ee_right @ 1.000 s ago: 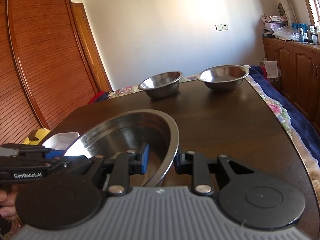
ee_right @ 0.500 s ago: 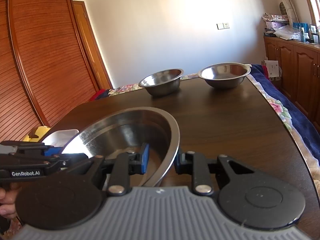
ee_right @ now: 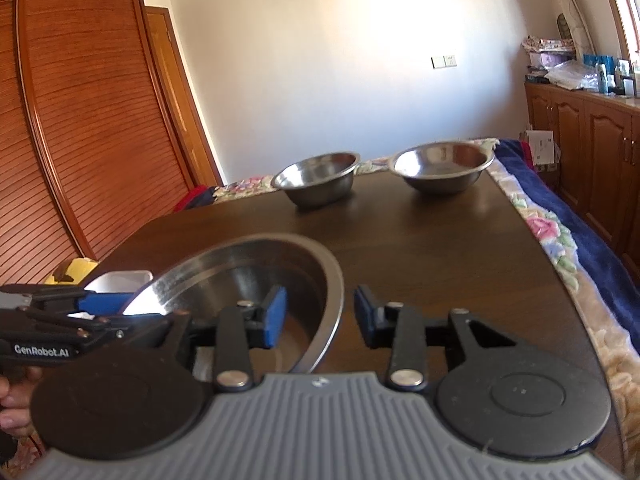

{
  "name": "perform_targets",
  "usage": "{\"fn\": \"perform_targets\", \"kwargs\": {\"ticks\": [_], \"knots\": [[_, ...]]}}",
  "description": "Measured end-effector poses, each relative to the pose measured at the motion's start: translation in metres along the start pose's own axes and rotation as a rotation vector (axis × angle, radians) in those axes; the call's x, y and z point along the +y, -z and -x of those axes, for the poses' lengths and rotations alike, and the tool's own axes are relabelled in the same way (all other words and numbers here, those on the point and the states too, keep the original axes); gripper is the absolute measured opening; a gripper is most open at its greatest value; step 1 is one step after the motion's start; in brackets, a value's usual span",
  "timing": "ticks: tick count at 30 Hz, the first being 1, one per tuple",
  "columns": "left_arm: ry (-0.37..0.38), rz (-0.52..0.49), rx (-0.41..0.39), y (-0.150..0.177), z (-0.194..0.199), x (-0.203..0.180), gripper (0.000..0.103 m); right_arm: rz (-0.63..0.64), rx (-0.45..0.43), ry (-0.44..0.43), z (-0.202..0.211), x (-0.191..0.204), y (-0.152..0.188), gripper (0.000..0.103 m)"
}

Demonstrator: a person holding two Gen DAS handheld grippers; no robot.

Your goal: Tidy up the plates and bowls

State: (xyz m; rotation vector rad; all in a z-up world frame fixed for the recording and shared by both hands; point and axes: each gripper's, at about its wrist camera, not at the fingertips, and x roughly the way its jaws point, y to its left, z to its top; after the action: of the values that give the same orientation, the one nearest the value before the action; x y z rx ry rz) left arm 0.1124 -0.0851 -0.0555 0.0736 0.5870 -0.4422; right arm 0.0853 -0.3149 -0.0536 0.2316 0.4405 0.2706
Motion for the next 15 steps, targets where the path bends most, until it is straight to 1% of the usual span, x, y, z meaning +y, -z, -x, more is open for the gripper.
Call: {"fn": "perform_targets", "kwargs": {"ticks": [2, 3, 4, 11, 15], "knots": [[-0.008, 0.003, -0.011, -0.003, 0.001, 0.002, 0.069, 0.009, -0.012, 0.007, 0.002, -0.002, -0.006, 0.045], [-0.01, 0.004, -0.014, -0.004, 0.002, 0.002, 0.07, 0.015, -0.018, 0.012, 0.003, -0.003, -0.008, 0.05], [-0.013, 0.003, -0.016, -0.005, 0.002, 0.003, 0.071, 0.023, -0.026, 0.019, 0.004, -0.005, -0.012, 0.052], [-0.036, -0.003, -0.034, -0.018, 0.002, 0.008, 0.079, 0.097, -0.052, 0.046, 0.006, -0.015, -0.037, 0.053], [-0.059, -0.002, -0.044, -0.031, 0.0, 0.013, 0.08, 0.142, -0.054, 0.057, 0.003, -0.02, -0.054, 0.054]]}}
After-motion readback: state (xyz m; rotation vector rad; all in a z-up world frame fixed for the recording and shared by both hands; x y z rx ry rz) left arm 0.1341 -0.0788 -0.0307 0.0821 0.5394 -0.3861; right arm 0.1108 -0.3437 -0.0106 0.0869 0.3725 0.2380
